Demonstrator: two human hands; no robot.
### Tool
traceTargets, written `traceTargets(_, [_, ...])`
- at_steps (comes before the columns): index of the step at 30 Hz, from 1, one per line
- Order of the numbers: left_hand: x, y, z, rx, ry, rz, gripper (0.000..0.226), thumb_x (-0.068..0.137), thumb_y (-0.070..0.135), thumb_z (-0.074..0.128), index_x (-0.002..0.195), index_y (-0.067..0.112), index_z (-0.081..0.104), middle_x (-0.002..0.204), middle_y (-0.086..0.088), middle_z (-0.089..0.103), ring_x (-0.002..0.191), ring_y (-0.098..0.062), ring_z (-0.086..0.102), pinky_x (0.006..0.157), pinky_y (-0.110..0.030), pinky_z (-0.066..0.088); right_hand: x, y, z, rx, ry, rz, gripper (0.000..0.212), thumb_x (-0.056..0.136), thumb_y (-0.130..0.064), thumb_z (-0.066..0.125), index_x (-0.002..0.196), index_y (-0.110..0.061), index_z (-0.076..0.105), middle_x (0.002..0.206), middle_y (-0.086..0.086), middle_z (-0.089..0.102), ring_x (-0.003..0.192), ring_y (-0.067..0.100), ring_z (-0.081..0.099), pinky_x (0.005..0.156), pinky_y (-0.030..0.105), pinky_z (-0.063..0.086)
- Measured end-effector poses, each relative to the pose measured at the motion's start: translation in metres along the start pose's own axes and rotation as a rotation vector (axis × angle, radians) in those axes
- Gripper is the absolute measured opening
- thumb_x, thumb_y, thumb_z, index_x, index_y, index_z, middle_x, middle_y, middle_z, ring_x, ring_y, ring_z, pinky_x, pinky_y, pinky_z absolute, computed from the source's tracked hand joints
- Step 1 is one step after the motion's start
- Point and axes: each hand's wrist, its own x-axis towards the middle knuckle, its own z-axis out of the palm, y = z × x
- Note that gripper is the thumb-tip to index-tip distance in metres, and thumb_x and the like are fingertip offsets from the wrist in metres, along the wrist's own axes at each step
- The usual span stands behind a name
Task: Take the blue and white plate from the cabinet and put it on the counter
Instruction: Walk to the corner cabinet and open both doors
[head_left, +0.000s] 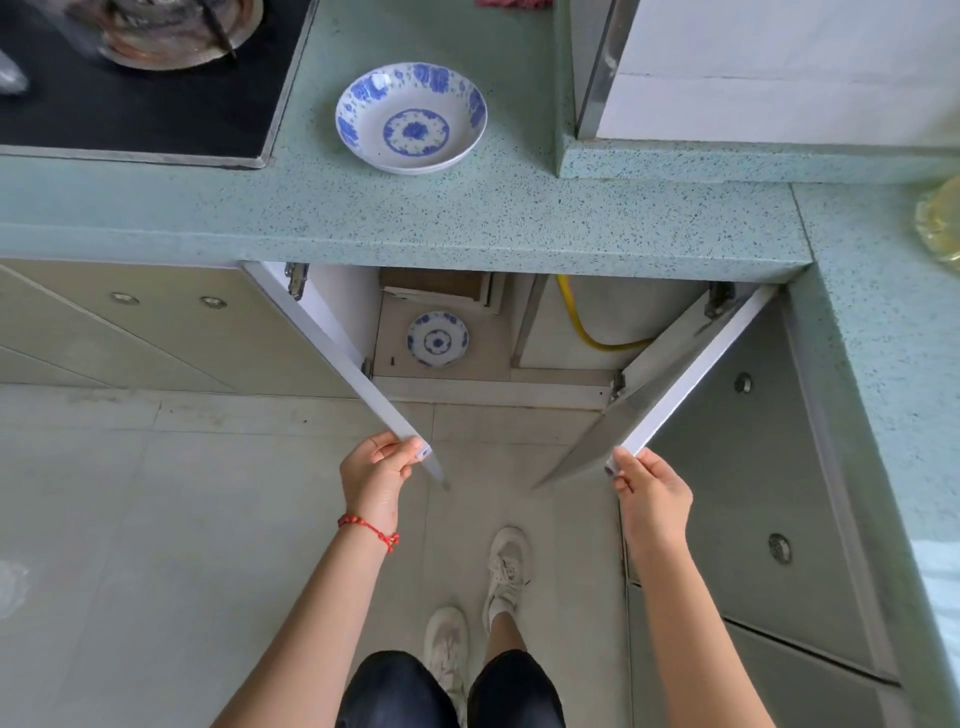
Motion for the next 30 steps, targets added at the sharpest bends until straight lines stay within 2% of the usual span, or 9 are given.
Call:
traceTargets(10, [-0.015, 0.001, -0.057, 0.161, 0.027, 0.04, 0.016, 0.075, -0.01, 0.06, 0.077, 0.005, 0.064, 0.042, 0.011, 0.064, 0.042, 0.001, 0.056, 0.04, -0.009, 0.036, -0.012, 0.001, -0.039, -0.037, 0.029, -0.025, 0.013, 0.08, -0.008, 0.063, 0.07, -0.015, 0.065, 0.071, 0.004, 0.059, 0.067, 0.014, 0.052, 0.063, 0.016, 0.049])
traceTargets(17, [-0.027, 0.008, -0.089, 0.29, 0.113, 0.104, 0.023, 0.078, -0.009, 0.058, 0.101, -0.006, 0.062, 0.047, 0.006, 0.061, 0.035, 0.004, 0.047, 0.039, -0.006, 0.034, -0.014, -0.006, -0.073, -0.092, 0.045, -0.03, 0.01, 0.083, -0.006, 0.061, 0.078, -0.011, 0.068, 0.071, 0.003, 0.061, 0.057, 0.004, 0.056, 0.054, 0.008, 0.048])
traceTargets(20, [-0.03, 0.01, -0.111, 0.336, 0.171, 0.134, 0.024, 0.079, -0.007, 0.056, 0.103, -0.011, 0.06, 0.045, 0.006, 0.059, 0.032, 0.004, 0.044, 0.037, -0.006, 0.032, -0.014, -0.009, -0.091, -0.128, 0.074, -0.024, 0.014, 0.083, -0.005, 0.061, 0.095, -0.002, 0.066, 0.071, 0.001, 0.06, 0.057, 0.004, 0.054, 0.051, 0.008, 0.046])
traceTargets(23, [-0.032, 0.015, -0.133, 0.352, 0.213, 0.143, 0.018, 0.08, -0.006, 0.055, 0.091, -0.001, 0.069, 0.03, 0.015, 0.053, 0.035, -0.002, 0.042, 0.045, -0.011, 0.035, -0.015, -0.012, -0.103, -0.136, 0.129, -0.023, 0.017, 0.083, -0.007, 0.061, 0.1, -0.003, 0.066, 0.071, -0.001, 0.06, 0.061, 0.006, 0.053, 0.058, 0.012, 0.047])
traceTargets(25, [-0.031, 0.017, -0.146, 0.361, 0.271, 0.148, 0.042, 0.08, -0.006, 0.055, 0.058, 0.025, 0.073, 0.03, 0.018, 0.053, 0.04, -0.002, 0.043, 0.056, -0.022, 0.036, -0.018, -0.012, -0.107, -0.138, 0.158, -0.025, 0.015, 0.084, -0.008, 0.06, 0.096, -0.002, 0.066, 0.067, -0.001, 0.057, 0.062, 0.007, 0.05, 0.063, 0.014, 0.046])
traceTargets(26, [-0.032, 0.019, -0.151, 0.374, 0.299, 0.15, 0.048, 0.08, -0.006, 0.055, 0.052, 0.029, 0.072, 0.032, 0.015, 0.054, 0.045, -0.005, 0.047, 0.06, -0.026, 0.038, -0.021, -0.011, -0.107, -0.128, 0.172, -0.025, 0.016, 0.084, -0.008, 0.06, 0.095, 0.0, 0.066, 0.066, -0.001, 0.056, 0.062, 0.008, 0.049, 0.065, 0.016, 0.046])
traceTargets(27, [-0.033, 0.022, -0.153, 0.371, 0.326, 0.151, 0.039, 0.08, -0.006, 0.056, 0.061, 0.022, 0.075, 0.041, 0.013, 0.059, 0.057, -0.011, 0.052, 0.066, -0.029, 0.042, -0.023, -0.009, -0.108, -0.11, 0.188, -0.021, 0.017, 0.084, -0.008, 0.059, 0.095, 0.002, 0.065, 0.066, 0.0, 0.055, 0.062, 0.008, 0.049, 0.069, 0.017, 0.047])
traceTargets(28, [-0.035, 0.024, -0.155, 0.373, 0.362, 0.153, 0.022, 0.081, -0.005, 0.056, 0.081, 0.008, 0.074, 0.057, 0.002, 0.064, 0.071, -0.018, 0.054, 0.076, -0.033, 0.046, -0.025, -0.007, -0.107, -0.085, 0.2, -0.014, 0.017, 0.084, -0.008, 0.059, 0.097, 0.002, 0.065, 0.067, 0.0, 0.056, 0.063, 0.008, 0.05, 0.072, 0.019, 0.048])
traceTargets(30, [-0.034, 0.025, -0.159, 0.386, 0.409, 0.169, 0.028, 0.081, -0.004, 0.058, 0.108, -0.01, 0.059, 0.094, -0.017, 0.066, 0.091, -0.023, 0.054, 0.094, -0.04, 0.045, -0.029, -0.003, -0.107, -0.045, 0.219, -0.001, 0.02, 0.085, -0.009, 0.059, 0.104, -0.002, 0.063, 0.071, 0.001, 0.059, 0.064, 0.007, 0.054, 0.075, 0.02, 0.05])
